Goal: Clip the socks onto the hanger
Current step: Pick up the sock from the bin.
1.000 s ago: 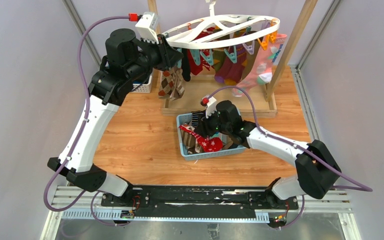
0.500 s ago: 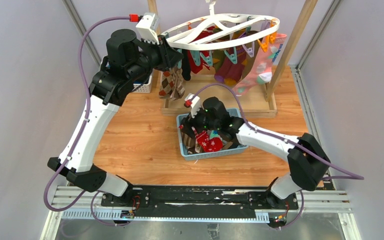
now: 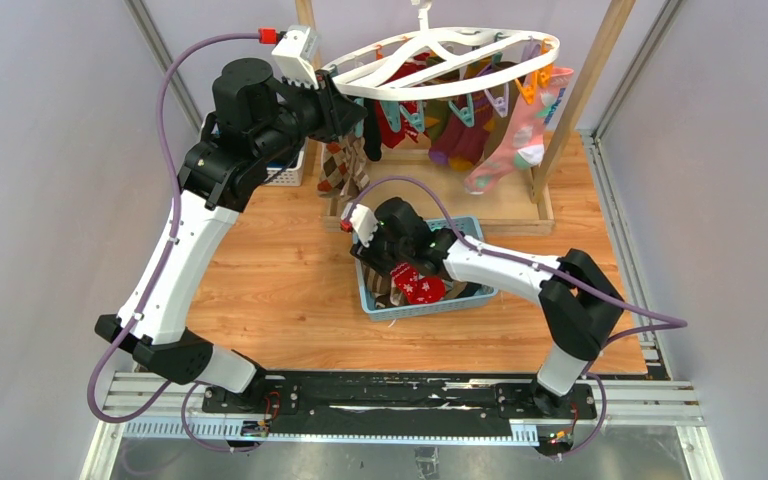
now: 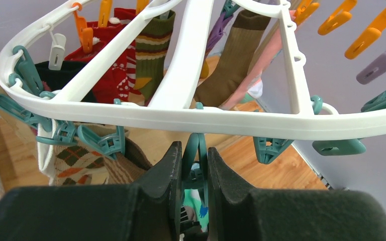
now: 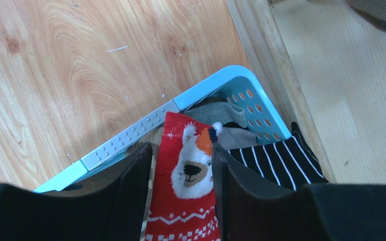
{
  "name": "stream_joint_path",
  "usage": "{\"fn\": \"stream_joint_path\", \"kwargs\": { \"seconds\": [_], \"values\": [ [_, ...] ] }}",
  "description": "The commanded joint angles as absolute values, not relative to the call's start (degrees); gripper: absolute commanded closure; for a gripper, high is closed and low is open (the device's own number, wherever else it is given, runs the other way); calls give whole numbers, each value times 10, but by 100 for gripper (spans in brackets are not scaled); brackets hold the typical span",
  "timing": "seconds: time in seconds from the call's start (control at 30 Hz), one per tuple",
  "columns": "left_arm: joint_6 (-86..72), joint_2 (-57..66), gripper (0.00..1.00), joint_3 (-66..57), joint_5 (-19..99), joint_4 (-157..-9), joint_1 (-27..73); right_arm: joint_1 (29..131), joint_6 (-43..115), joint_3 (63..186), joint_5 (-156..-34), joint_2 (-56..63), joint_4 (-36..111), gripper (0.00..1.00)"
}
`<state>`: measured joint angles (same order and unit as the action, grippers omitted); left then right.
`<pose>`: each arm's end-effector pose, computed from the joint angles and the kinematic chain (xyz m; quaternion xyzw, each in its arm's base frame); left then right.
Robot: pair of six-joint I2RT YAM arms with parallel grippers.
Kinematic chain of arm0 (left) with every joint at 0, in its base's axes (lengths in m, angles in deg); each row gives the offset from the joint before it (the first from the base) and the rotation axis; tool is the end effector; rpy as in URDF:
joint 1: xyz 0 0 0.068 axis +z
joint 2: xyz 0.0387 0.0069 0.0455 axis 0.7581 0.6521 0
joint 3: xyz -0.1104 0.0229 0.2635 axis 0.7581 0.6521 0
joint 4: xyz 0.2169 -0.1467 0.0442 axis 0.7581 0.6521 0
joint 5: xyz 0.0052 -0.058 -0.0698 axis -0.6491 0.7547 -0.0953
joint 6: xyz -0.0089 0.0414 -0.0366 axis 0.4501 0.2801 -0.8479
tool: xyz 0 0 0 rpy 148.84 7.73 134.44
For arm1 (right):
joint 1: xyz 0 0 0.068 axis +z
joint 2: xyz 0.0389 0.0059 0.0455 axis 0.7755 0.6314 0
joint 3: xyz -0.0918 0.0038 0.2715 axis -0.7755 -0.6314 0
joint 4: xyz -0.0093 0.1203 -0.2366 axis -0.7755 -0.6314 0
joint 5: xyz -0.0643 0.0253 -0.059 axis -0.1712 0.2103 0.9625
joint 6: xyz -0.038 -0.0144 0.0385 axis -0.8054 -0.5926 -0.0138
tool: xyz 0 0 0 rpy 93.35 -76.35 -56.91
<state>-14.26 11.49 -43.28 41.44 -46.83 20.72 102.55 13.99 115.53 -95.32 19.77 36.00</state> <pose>0.2496 -0.1435 0.5486 0.1216 0.7321 -0.3255 0.5859 0.2402 0.3129 0.2543 -0.5118 0.7099 0.2094 0.4361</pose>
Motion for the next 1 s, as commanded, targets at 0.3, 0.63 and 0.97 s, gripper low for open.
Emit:
{"fn": "stream_joint_path", "kwargs": {
  "seconds": [0.3, 0.63, 0.97],
  "values": [
    [-133, 94, 95, -427, 406, -452, 211, 1035, 126, 1203, -934, 225, 347, 77],
    [-129, 92, 95, -427, 404, -450, 211, 1034, 157, 1189, -938, 198, 375, 100],
    [-130, 89, 95, -428, 405, -448, 211, 1013, 237, 1138, -944, 117, 463, 100]
  ]
}}
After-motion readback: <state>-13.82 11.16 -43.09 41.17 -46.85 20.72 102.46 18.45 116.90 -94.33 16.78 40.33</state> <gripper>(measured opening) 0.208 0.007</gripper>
